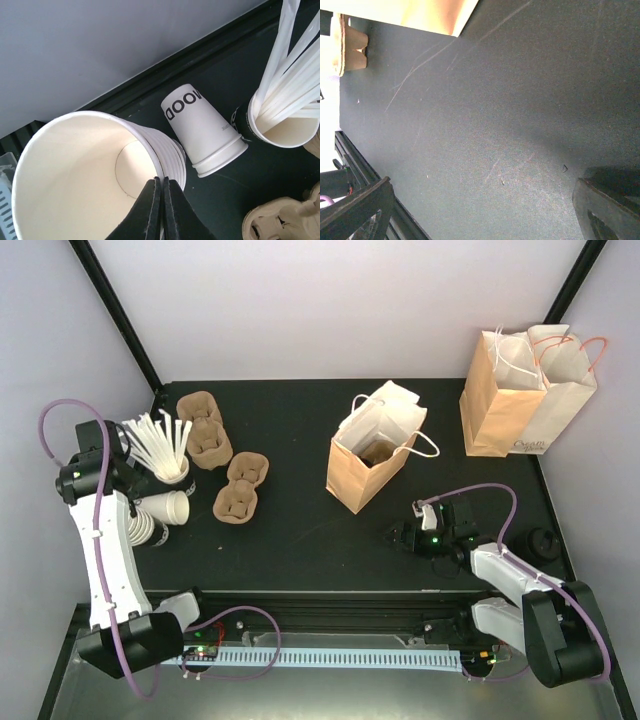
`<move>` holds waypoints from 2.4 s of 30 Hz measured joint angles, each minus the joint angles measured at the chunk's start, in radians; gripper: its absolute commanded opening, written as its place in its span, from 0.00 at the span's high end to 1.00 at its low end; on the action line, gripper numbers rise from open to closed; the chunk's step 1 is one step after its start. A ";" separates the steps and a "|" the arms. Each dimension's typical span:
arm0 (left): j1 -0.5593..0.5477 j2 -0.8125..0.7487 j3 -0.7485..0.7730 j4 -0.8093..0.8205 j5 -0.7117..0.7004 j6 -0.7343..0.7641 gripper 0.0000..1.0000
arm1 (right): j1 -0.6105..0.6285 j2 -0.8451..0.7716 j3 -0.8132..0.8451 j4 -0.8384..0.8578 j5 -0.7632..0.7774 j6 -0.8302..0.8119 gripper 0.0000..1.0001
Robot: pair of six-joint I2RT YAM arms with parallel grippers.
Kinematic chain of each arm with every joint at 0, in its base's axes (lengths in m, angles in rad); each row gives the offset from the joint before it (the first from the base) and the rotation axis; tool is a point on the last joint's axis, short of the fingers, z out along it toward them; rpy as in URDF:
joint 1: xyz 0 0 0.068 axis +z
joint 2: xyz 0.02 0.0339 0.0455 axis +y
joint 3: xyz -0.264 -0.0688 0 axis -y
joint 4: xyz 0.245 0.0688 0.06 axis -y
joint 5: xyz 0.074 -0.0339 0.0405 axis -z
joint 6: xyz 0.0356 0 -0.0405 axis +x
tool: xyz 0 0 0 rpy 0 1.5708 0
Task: Pack the takeout coffee
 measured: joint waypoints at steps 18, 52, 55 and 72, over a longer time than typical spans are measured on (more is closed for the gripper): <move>-0.195 -0.030 -0.069 -0.071 -0.086 -0.007 0.99 | 0.552 -0.099 0.137 0.067 0.213 -0.003 0.00; -0.484 -0.063 -0.111 -0.151 0.036 0.088 0.98 | 1.009 0.636 0.563 1.031 0.573 -0.459 0.03; -0.485 -0.063 -0.112 -0.147 0.051 0.103 0.98 | 1.009 0.692 0.606 1.077 0.571 -0.460 0.03; -0.486 -0.060 -0.111 -0.143 0.086 0.135 0.99 | 1.009 0.917 0.879 1.147 0.566 -0.500 0.05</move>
